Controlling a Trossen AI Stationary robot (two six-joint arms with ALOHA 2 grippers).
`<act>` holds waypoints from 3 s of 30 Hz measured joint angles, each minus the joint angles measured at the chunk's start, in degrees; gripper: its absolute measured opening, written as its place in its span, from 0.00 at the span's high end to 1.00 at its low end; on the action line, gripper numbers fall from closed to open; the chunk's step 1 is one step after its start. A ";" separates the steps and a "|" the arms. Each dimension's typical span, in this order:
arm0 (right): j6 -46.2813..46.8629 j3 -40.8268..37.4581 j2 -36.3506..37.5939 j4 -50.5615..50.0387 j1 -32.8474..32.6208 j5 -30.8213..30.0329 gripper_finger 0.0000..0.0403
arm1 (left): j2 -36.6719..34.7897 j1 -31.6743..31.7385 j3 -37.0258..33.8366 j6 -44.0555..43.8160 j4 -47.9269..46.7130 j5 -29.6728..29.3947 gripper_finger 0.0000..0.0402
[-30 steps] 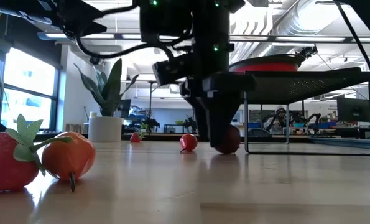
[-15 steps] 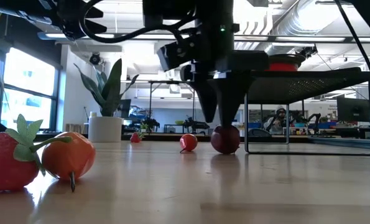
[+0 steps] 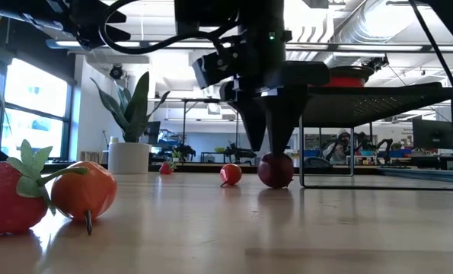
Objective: Pick & Place Fruit
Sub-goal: Put the pomegranate into the strainer bowl on the shelf
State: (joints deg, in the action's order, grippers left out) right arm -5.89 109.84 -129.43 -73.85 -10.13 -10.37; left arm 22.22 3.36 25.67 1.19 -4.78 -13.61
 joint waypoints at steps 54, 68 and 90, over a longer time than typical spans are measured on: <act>-1.25 -6.64 -0.02 5.71 1.99 1.53 0.47 | 0.00 0.02 0.00 -0.02 -1.78 0.00 0.18; 1.73 -6.64 1.57 5.23 1.80 1.58 0.48 | 0.00 0.02 0.00 -0.02 -1.76 0.00 0.18; 9.51 -6.62 24.29 11.85 3.10 -9.87 0.48 | 0.00 0.01 0.02 -0.17 -1.75 -0.02 0.18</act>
State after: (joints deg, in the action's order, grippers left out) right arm 3.62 103.22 -105.14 -62.00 -7.04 -20.24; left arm 22.22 3.36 25.69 1.02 -6.53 -13.63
